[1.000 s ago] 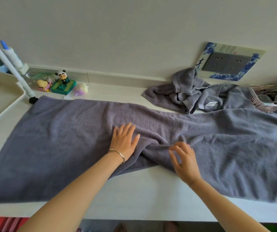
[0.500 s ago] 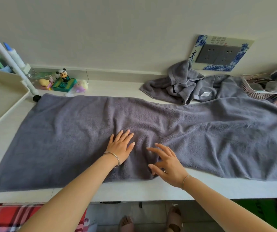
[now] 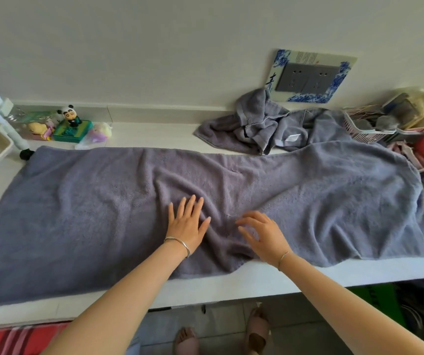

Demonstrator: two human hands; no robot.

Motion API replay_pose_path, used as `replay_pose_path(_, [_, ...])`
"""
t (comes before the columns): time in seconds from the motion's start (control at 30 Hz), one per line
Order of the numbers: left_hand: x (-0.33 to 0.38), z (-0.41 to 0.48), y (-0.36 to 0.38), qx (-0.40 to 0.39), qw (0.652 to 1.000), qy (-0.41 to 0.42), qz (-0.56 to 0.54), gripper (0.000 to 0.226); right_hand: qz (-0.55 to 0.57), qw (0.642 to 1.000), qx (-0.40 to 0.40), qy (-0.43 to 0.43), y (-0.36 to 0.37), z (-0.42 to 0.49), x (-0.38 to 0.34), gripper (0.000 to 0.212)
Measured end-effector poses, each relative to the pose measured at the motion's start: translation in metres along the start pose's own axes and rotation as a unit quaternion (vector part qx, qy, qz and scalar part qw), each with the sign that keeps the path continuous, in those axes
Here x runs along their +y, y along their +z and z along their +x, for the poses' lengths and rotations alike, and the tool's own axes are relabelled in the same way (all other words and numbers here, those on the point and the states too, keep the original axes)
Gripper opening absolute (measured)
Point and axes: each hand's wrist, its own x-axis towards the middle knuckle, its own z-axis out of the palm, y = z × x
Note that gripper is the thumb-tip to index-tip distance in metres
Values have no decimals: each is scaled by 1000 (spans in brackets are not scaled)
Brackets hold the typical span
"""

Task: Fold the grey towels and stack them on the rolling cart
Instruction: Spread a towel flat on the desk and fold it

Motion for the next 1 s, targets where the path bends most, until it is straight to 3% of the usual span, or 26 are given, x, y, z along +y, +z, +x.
replay_pose_path(0.07, [23, 1, 6, -5, 999, 44, 1, 64, -56, 996, 35, 64, -4, -3, 16, 40])
replay_pose_path(0.13, [45, 2, 13, -28, 997, 66, -3, 57, -81, 988, -41, 126, -5, -11, 31, 52])
replay_pose_path(0.2, [61, 4, 19, -52, 997, 49, 11, 58, -88, 985, -101, 108, -6, -21, 46, 65])
replay_pose_path(0.27, [73, 8, 20, -71, 997, 18, 35, 61, -26, 990, -110, 83, -14, -23, 54, 63])
replay_pose_path(0.33, [89, 14, 17, -58, 997, -8, 48, 63, 96, 989, -56, 99, -30, -21, 65, 50])
replay_pose_path(0.4, [105, 19, 13, -23, 998, -16, 47, 64, 145, 981, 32, 123, -51, -19, 79, 44])
replay_pose_path(0.7, [220, 43, 26, -55, 995, 85, 2, 62, 125, 938, 208, 249, -171, -47, 203, 45])
replay_pose_path(0.9, [298, 78, 24, -34, 992, 118, -27, 59, 190, 887, 219, 360, -216, -64, 284, 59])
replay_pose_path(1.0, [340, 95, 25, -28, 989, 145, -30, 60, 268, 859, 209, 384, -225, -68, 314, 55])
